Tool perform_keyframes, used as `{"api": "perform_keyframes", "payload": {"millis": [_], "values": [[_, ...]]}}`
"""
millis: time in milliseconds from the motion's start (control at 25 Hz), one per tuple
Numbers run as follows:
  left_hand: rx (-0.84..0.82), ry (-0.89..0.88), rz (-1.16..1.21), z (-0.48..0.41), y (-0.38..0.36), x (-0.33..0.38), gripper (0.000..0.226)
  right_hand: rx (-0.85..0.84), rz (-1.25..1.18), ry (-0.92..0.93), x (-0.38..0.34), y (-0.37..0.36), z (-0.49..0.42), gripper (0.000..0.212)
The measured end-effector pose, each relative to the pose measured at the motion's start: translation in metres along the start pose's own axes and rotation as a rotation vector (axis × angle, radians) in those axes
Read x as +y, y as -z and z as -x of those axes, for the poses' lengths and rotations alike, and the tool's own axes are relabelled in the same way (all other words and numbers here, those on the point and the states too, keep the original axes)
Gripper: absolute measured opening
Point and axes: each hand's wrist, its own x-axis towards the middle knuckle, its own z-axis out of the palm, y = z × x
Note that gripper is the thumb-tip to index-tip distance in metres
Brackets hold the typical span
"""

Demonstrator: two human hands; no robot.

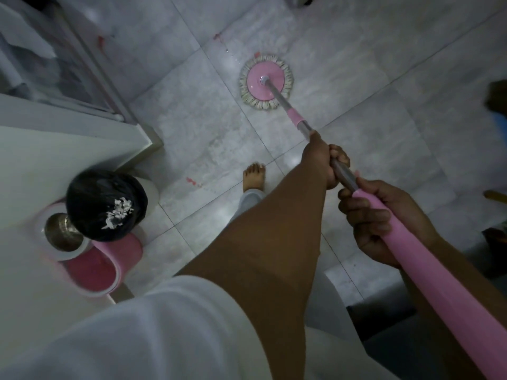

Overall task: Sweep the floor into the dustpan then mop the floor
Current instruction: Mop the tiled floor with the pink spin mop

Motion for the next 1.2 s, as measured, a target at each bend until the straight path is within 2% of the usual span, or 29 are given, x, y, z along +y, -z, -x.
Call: {"api": "perform_keyframes", "payload": {"millis": [160,400,600,880,1040,1200], "values": [[-0.013,-0.081,0.041,-0.013,-0.008,0.087,0.052,-0.081,0.019,-0.018,-0.043,-0.046,-0.059,0.023],[-0.027,-0.154,0.066,-0.021,-0.018,0.2,0.058,-0.084,0.089,-0.002,-0.101,-0.116,-0.134,0.025],[0.013,-0.183,0.053,-0.02,-0.007,0.244,0.06,-0.033,0.127,0.023,-0.106,-0.152,-0.167,0.03],[0.012,-0.184,0.062,-0.02,0.008,0.194,0.057,-0.012,0.101,0.024,-0.075,-0.117,-0.139,0.031],[0.026,-0.152,0.077,-0.019,0.016,0.125,0.057,-0.004,0.093,0.003,-0.046,-0.072,-0.095,0.026],[0.043,-0.127,0.062,-0.016,0.022,0.044,0.055,0.039,0.089,-0.008,-0.011,-0.022,-0.043,0.033]]}}
